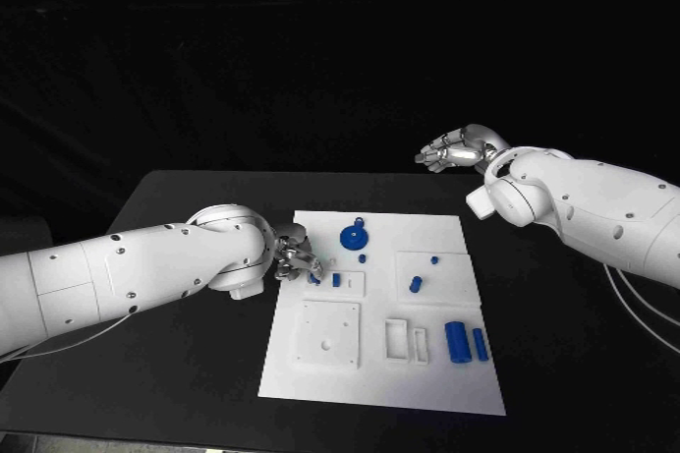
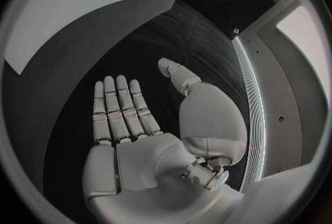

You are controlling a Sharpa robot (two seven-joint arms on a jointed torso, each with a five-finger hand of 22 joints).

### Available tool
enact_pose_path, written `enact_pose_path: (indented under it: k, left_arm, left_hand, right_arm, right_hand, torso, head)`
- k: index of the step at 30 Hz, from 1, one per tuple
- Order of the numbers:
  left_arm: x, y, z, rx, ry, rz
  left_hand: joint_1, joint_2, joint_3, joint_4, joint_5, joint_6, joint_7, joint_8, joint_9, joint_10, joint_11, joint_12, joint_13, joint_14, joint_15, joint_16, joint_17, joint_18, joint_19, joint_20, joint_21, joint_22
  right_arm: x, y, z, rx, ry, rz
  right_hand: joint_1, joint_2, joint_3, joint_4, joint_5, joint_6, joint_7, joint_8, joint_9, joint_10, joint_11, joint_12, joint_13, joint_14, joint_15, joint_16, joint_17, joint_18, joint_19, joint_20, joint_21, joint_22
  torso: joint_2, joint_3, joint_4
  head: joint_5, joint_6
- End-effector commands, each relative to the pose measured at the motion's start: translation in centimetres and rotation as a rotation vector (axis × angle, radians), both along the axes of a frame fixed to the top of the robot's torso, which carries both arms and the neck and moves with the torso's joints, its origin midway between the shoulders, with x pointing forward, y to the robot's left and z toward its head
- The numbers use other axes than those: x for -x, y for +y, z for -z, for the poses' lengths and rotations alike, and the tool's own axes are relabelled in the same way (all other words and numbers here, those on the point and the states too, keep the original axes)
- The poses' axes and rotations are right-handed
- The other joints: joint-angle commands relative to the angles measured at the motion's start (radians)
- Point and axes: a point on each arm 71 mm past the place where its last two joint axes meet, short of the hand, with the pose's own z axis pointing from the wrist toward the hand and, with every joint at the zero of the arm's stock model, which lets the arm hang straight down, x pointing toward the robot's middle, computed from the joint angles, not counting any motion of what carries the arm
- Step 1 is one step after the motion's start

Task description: Assemble the parts on the task board

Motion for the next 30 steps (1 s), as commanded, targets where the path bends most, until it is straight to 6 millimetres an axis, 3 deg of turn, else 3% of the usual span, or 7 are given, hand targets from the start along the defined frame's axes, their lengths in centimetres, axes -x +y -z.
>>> enact_pose_path:
  k: [1,22,25,27,30]
  left_arm:
    - [0.33,-0.01,0.35,-0.023,0.023,0.020]
    - [0.51,0.20,0.51,-0.027,0.028,0.019]
    - [0.43,0.07,0.55,-0.029,0.031,0.022]
    - [0.46,-0.04,0.75,-0.034,0.039,0.028]
    - [0.72,0.02,1.29,-0.044,0.052,0.035]
  left_hand:
    - [0.000,0.010,0.002,0.002,0.004,0.118,-0.061,0.006,0.000,-0.005,-0.004,0.003,0.001,0.036,-0.038,0.005,0.001,-0.002,0.003,-0.104,0.005,0.017]
    - [-0.002,0.013,0.003,0.000,0.004,0.115,-0.060,0.008,-0.001,-0.007,-0.004,0.006,0.000,0.034,-0.038,0.005,0.001,-0.003,0.000,-0.104,0.005,0.017]
    - [-0.008,0.012,0.001,0.003,-0.009,0.112,-0.059,0.009,-0.003,-0.009,-0.003,0.007,-0.002,0.032,-0.037,0.004,0.000,-0.003,-0.002,-0.103,0.005,0.017]
    - [-0.017,0.010,-0.001,0.015,-0.055,0.111,-0.059,0.013,-0.005,-0.010,-0.002,0.011,-0.005,0.031,-0.036,0.005,0.000,-0.003,-0.004,-0.104,0.006,0.017]
    - [-0.027,0.005,-0.003,0.027,-0.067,0.115,-0.060,0.018,-0.007,-0.011,-0.003,0.013,-0.007,0.030,-0.035,0.005,0.000,-0.003,-0.005,-0.104,0.005,0.017]
  right_arm:
    - [0.04,0.12,0.03,0.008,0.002,-0.015]
    - [0.06,0.02,0.26,0.008,0.006,-0.011]
    - [0.05,0.07,0.27,0.008,0.006,-0.012]
    - [0.06,0.12,0.33,0.008,0.007,-0.013]
    - [0.07,0.12,0.42,0.008,0.009,-0.012]
  right_hand:
    - [0.008,-0.002,-0.008,0.000,0.005,-0.006,0.035,0.007,-0.001,-0.003,0.006,-0.003,-0.001,-0.007,0.001,0.002,-0.002,-0.016,-0.006,0.001,-0.005,0.001]
    - [0.007,-0.002,-0.009,0.001,0.006,-0.007,0.035,0.007,-0.002,-0.003,0.006,-0.003,-0.001,-0.009,0.001,0.002,-0.003,-0.017,-0.008,0.001,-0.007,0.002]
    - [0.007,-0.002,-0.009,0.001,0.006,-0.007,0.035,0.007,-0.002,-0.003,0.006,-0.003,-0.001,-0.009,0.002,0.002,-0.003,-0.017,-0.008,0.001,-0.007,0.003]
    - [0.007,-0.002,-0.009,0.001,0.006,-0.007,0.035,0.007,-0.002,-0.003,0.006,-0.003,-0.001,-0.009,0.002,0.002,-0.003,-0.017,-0.008,0.001,-0.007,0.003]
    - [0.007,-0.001,-0.009,0.001,0.006,-0.007,0.035,0.007,-0.002,-0.003,0.006,-0.003,-0.001,-0.009,0.002,0.003,-0.003,-0.017,-0.008,0.001,-0.007,0.003]
  torso:
    - [0.000,-0.0003,-0.0004]
    - [0.000,0.0008,-0.0010]
    - [0.000,0.0009,-0.0007]
    - [0.000,0.0012,-0.0005]
    - [0.000,0.0009,-0.0006]
  head:
    - [0.002,-0.002]
    - [0.002,-0.004]
    - [0.002,-0.004]
    - [0.002,-0.004]
    - [0.001,-0.004]
